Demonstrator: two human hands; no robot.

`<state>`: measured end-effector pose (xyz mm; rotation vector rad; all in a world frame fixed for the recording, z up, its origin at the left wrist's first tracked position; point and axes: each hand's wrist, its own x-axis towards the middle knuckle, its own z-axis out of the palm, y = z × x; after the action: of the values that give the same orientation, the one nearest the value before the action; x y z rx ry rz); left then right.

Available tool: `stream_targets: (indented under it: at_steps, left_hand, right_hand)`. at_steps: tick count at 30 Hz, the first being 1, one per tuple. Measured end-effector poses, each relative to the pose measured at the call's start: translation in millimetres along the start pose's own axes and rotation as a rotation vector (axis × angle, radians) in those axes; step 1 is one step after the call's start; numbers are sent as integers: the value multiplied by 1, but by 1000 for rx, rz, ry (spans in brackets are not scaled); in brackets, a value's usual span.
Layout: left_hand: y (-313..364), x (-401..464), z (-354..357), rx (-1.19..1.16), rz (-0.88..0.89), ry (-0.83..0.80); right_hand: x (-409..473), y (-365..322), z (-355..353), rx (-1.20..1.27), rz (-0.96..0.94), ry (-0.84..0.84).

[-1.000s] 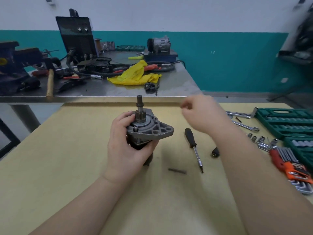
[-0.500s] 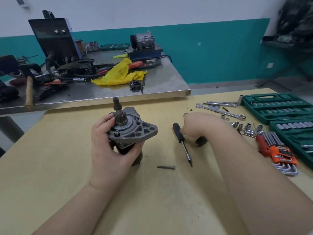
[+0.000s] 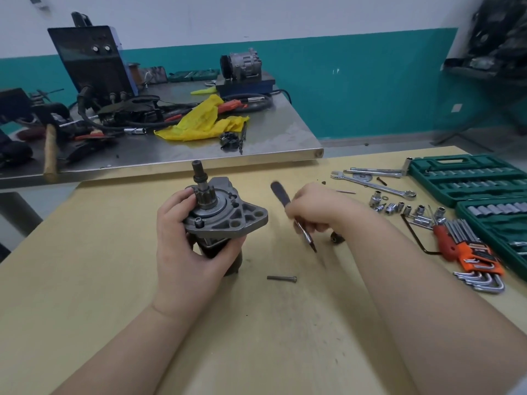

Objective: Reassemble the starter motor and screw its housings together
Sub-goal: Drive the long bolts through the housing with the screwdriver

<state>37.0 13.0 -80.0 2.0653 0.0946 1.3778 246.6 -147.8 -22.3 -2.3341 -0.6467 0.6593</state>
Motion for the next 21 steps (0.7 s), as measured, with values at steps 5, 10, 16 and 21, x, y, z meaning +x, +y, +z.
stream_targets:
  at_steps: [5,10,16,21]
  left_hand:
    - [-1,2,0,1,4,-4]
    - [2,1,0,-6,-24,-16]
    - [8,2,-5,-76,-101,-72]
    - [6,1,-9,-96,-95,-82]
  right_hand:
    - [-30,-33,-20,603,-299,-11]
    - [-75,-73,-22,855,-605,-17]
    - [-109,-105,-4,909,-827,-18]
    - [-109,-116,23,831,-869,-22]
